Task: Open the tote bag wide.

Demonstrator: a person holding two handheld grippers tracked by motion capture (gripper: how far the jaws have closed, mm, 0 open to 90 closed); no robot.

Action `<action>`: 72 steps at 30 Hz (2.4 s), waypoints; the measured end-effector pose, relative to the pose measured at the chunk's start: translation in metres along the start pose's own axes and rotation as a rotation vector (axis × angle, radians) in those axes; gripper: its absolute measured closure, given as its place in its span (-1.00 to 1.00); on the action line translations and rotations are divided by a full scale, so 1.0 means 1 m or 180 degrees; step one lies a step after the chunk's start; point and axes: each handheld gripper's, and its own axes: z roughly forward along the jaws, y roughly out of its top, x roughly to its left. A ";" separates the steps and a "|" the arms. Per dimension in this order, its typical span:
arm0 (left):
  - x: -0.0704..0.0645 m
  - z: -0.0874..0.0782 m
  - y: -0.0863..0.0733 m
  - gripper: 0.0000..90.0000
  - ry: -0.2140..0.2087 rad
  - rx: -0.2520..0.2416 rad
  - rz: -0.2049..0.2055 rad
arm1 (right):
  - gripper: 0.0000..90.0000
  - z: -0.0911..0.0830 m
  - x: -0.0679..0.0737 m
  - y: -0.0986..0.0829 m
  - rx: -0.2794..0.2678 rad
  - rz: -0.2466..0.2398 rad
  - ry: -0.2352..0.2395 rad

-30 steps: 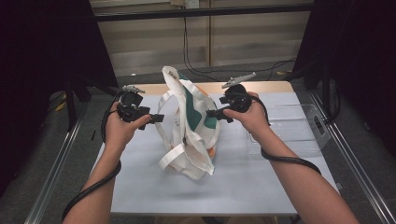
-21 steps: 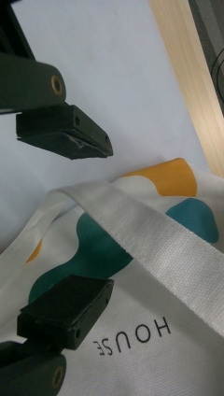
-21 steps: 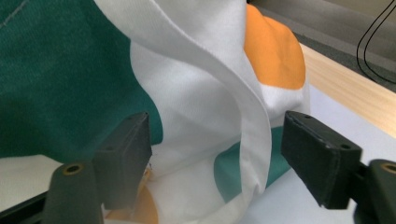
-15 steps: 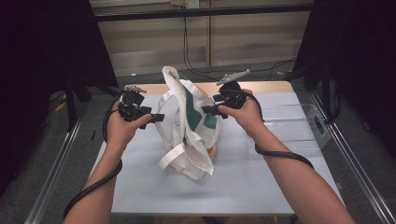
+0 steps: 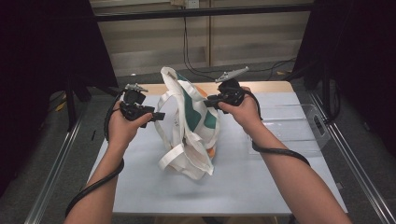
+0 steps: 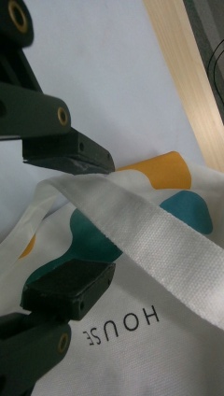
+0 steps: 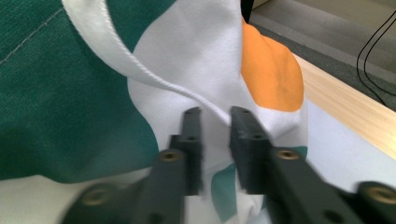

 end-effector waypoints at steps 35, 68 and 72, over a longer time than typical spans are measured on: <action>-0.004 0.009 0.007 0.95 -0.0057 0.0144 0.0175 | 0.96 0.004 -0.003 -0.002 -0.0082 0.0095 0.0221; 0.027 0.011 -0.009 0.96 0.0118 0.0280 -0.0135 | 0.96 -0.017 -0.038 -0.044 0.0082 0.0476 -0.0061; 0.029 0.010 -0.011 0.96 0.0164 0.0302 -0.0149 | 0.96 -0.019 -0.041 -0.049 0.0111 0.0509 -0.0102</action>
